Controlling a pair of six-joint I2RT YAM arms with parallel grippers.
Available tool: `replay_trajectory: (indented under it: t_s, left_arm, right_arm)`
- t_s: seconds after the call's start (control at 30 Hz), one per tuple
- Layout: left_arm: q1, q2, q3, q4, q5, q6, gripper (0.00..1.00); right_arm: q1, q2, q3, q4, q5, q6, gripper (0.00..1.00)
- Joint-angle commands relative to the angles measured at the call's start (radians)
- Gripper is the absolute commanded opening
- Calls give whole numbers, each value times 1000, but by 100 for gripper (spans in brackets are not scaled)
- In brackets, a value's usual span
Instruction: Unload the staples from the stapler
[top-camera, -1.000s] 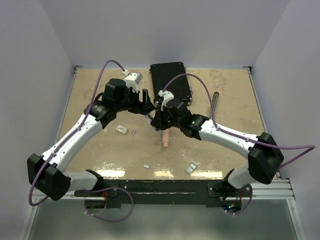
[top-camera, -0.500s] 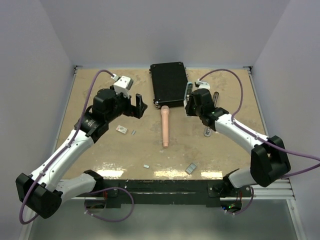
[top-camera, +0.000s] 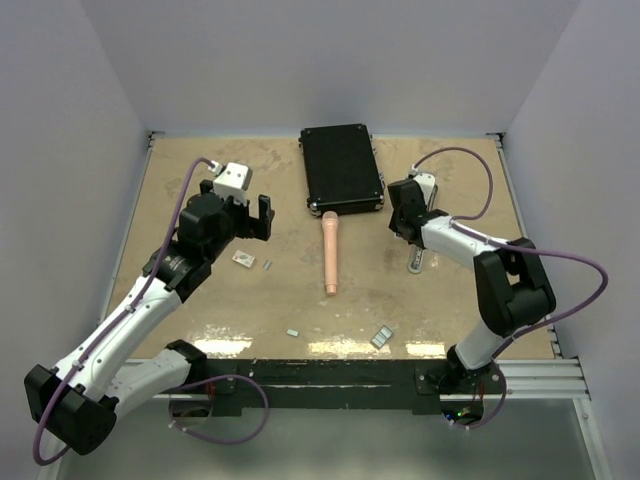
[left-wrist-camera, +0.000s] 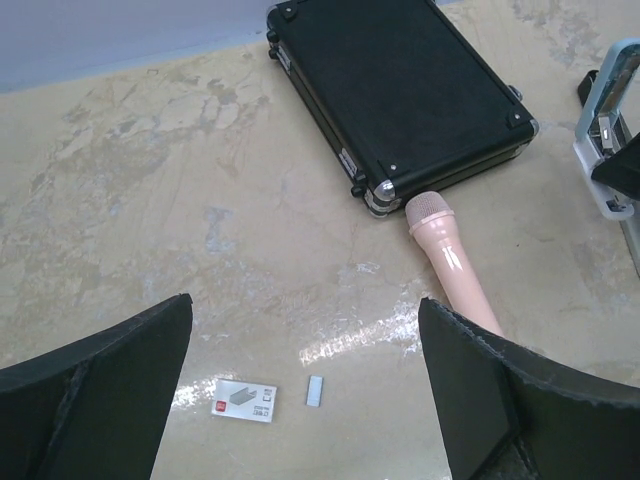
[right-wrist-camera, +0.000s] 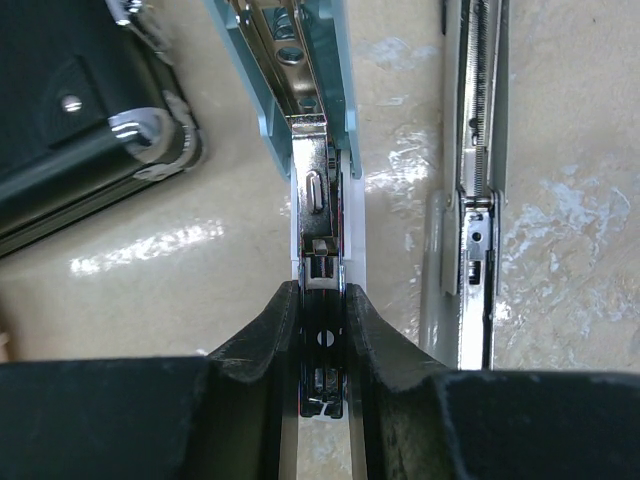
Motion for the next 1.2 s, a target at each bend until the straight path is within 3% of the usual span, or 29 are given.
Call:
replay_trajectory:
  t_s: [0.0,0.37,0.5,0.9,1.17]
  left_arm:
    - [0,-1,-2,47,-10,20,100]
    - [0,4,-6,47,-23,21,100]
    - [0,7,-6,47,-31,21,100]
    - [0,8,-11,44,-48,31,100]
    - [0,11,-11,42,-68,35,100]
  right_arm:
    - [-21,19,35,83,83,31,0]
    - [-24,165,62,83,73,81,2]
    - [-24,168,48,86,70,87,18]
    - [-24,92,28,73,41,85,49]
    - [-22,-25,45,-13,-28,65,61]
